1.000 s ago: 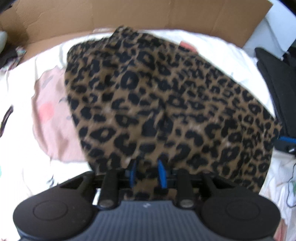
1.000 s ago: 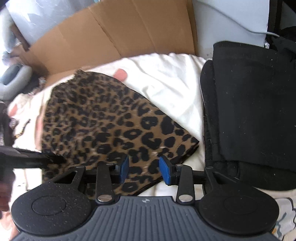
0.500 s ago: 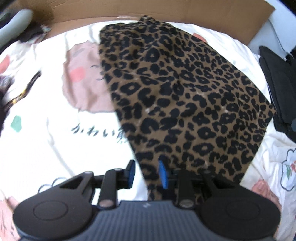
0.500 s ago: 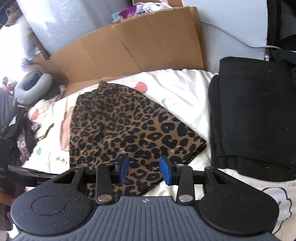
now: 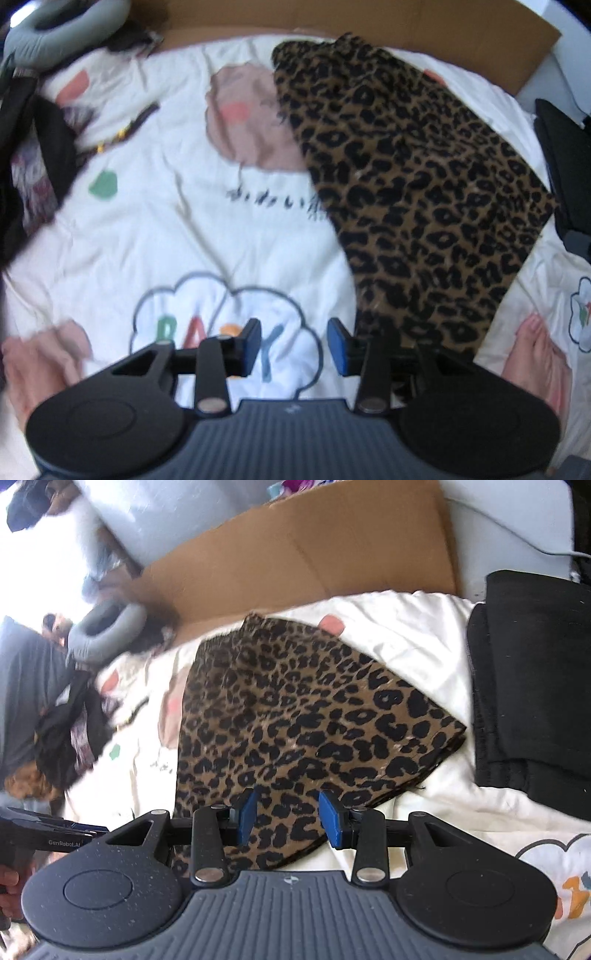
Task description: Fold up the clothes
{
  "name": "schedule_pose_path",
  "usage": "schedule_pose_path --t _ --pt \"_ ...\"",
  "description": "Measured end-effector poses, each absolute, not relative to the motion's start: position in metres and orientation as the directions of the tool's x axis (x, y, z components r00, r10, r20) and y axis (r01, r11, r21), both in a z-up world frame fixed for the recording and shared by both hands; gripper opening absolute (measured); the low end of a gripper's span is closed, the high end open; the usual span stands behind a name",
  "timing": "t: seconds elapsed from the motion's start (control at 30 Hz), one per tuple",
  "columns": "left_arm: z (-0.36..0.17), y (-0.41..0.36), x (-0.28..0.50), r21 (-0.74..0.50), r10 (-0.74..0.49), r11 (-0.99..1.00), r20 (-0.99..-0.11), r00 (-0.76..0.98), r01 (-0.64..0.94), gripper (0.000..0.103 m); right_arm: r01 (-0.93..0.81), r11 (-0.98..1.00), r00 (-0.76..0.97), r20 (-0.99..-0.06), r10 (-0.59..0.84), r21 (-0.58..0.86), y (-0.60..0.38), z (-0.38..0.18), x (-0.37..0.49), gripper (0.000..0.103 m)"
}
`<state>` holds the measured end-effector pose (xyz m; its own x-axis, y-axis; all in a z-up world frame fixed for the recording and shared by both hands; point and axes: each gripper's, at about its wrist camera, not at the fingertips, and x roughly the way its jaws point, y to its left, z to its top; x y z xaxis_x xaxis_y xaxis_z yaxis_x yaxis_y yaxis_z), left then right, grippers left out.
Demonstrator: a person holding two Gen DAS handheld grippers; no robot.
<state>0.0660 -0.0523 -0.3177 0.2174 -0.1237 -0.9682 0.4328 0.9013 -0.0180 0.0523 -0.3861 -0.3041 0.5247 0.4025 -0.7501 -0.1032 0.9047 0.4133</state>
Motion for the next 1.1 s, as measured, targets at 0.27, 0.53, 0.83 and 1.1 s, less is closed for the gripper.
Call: schedule_pose_path --t 0.27,0.53,0.83,1.1 --pt "-0.34 -0.041 0.038 -0.075 -0.17 0.886 -0.971 0.169 0.458 0.042 -0.209 0.898 0.454 -0.775 0.44 0.387 -0.357 -0.308 0.065 0.044" --pt "-0.339 -0.044 0.034 -0.128 -0.247 0.878 -0.946 0.208 0.462 0.042 -0.245 0.902 0.4 -0.81 0.428 0.356 -0.335 -0.308 0.079 0.044" --pt "-0.347 -0.055 0.031 -0.153 -0.307 0.83 -0.928 0.212 0.536 0.04 -0.197 0.93 0.364 -0.858 0.363 0.31 -0.345 -0.325 0.082 0.044" --pt "-0.352 -0.052 0.038 -0.199 -0.35 0.832 -0.913 0.211 0.519 0.009 -0.157 0.944 0.365 -0.871 0.328 0.289 -0.359 -0.33 0.086 0.044"
